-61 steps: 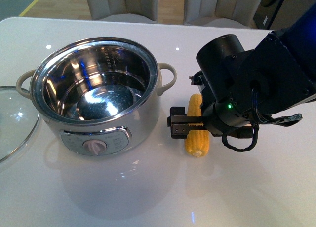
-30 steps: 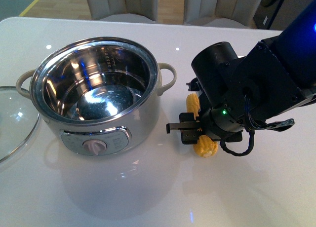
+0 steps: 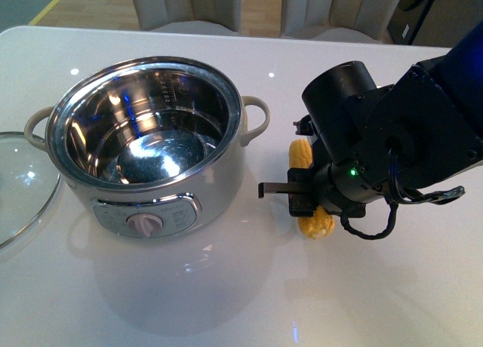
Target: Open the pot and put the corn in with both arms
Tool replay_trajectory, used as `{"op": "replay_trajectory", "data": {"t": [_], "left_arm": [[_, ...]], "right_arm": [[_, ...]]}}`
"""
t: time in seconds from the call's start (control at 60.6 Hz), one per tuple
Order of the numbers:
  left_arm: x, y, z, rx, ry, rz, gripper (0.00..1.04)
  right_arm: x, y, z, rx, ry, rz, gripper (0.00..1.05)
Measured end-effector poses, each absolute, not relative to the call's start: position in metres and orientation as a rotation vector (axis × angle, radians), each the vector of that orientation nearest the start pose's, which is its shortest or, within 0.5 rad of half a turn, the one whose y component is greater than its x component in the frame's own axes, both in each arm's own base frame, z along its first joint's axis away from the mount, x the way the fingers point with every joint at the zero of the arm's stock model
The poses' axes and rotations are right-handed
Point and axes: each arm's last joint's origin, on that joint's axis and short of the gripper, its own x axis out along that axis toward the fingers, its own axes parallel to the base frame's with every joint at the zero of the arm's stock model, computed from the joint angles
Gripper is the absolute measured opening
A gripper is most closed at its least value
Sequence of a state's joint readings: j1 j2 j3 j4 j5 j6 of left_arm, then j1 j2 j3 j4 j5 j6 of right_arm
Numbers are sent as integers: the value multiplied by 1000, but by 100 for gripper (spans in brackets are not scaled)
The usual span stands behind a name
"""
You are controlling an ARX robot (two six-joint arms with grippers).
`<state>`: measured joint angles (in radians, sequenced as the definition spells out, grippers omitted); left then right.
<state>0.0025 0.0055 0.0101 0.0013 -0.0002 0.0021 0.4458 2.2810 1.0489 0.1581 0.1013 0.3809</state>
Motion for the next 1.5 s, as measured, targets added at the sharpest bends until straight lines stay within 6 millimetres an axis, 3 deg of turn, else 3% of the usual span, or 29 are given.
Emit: {"op": "replay_trajectory", "data": {"t": [0.346, 0.528, 0.89, 1.27, 1.5], "left_arm": [[97, 0, 167, 2, -6, 3, 98], [97, 0, 167, 2, -6, 3, 98], [97, 0, 167, 2, -6, 3, 98], [97, 0, 167, 2, -6, 3, 98], [97, 0, 167, 2, -6, 3, 98]], "right_arm": [[346, 165, 84, 238, 903, 203, 23], [349, 169, 108, 280, 866, 211, 23], [367, 212, 153, 399, 826, 289, 23], [368, 258, 161, 386, 855, 353, 23], [362, 283, 146, 365, 916, 387, 23]]}}
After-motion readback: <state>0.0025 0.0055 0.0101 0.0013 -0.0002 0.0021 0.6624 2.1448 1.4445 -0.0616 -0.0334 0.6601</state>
